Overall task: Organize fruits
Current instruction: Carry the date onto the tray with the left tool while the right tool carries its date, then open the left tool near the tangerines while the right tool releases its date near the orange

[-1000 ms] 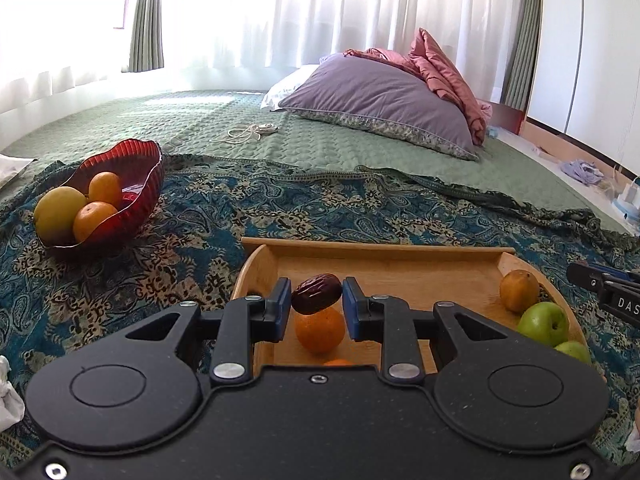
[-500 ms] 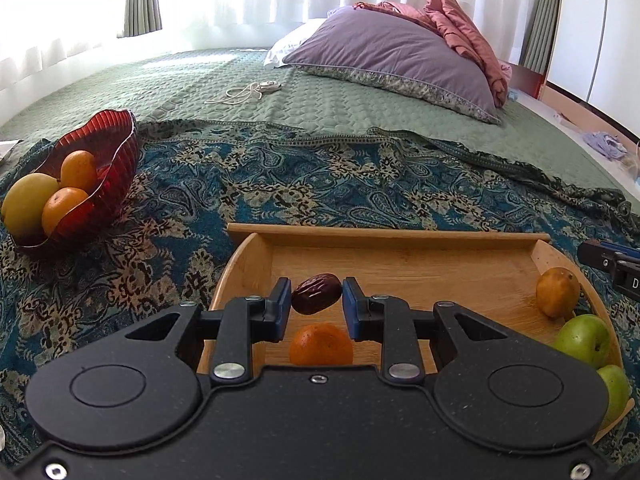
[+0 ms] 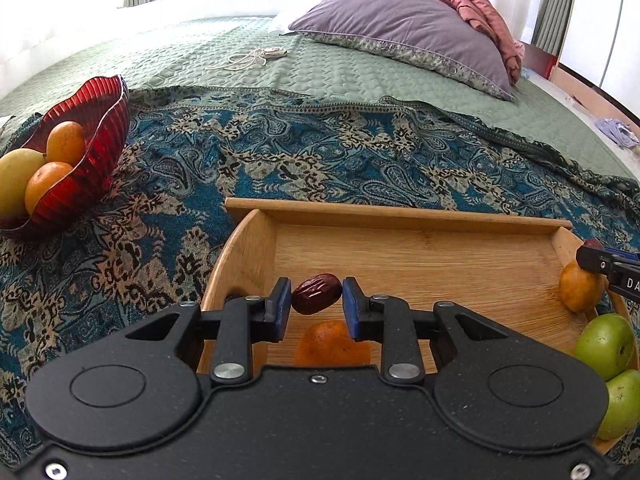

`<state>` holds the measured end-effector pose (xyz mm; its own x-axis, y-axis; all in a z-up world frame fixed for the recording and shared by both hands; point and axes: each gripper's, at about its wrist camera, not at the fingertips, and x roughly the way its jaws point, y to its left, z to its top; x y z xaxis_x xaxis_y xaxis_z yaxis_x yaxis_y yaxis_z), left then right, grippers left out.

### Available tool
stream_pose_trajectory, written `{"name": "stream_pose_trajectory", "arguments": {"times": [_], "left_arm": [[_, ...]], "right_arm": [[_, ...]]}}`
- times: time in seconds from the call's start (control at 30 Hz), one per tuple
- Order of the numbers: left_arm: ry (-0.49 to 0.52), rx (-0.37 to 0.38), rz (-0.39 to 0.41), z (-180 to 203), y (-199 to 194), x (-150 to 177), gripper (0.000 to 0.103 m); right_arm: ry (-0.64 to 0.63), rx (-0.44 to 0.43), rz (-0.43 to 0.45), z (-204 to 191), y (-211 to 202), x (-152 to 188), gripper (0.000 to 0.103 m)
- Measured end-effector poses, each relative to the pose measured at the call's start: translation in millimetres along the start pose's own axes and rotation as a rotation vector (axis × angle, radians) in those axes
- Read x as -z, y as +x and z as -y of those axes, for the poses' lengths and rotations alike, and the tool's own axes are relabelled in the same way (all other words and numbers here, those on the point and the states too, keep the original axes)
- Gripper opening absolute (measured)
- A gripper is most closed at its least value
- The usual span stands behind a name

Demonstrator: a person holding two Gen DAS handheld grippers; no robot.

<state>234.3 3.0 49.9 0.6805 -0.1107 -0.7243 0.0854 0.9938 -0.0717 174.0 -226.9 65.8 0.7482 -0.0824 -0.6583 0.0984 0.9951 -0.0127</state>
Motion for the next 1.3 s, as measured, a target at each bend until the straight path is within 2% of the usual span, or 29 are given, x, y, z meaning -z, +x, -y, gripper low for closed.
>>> {"name": "stream_pose_trajectory", "arguments": {"times": [0.33,1.1,1.17,1.3], "left_arm": [[0.011,-0.003,-0.017,0.6,9.7,0.0,0.026],[0.015,-0.006,-0.018,1.3,13.3,-0.1,0.028],[0.02,-0.009,-0.017,1.1,13.0,0.0,0.029],[0.032,-0.017,-0.006,1.8,9.9,1.4,0.038]], "right_arm": [[-0.031,0.015,-0.026,-4.1,11.0,-5.6,0.021],[0.012,-0.008,-0.028,2.6,9.6,-2.3,0.023],[0.014,-0.01,-0.026,2.7,9.1,-2.3,0.024],[0.006,-0.008,-0.014,1.6,5.9,-1.3,0.026]]}}
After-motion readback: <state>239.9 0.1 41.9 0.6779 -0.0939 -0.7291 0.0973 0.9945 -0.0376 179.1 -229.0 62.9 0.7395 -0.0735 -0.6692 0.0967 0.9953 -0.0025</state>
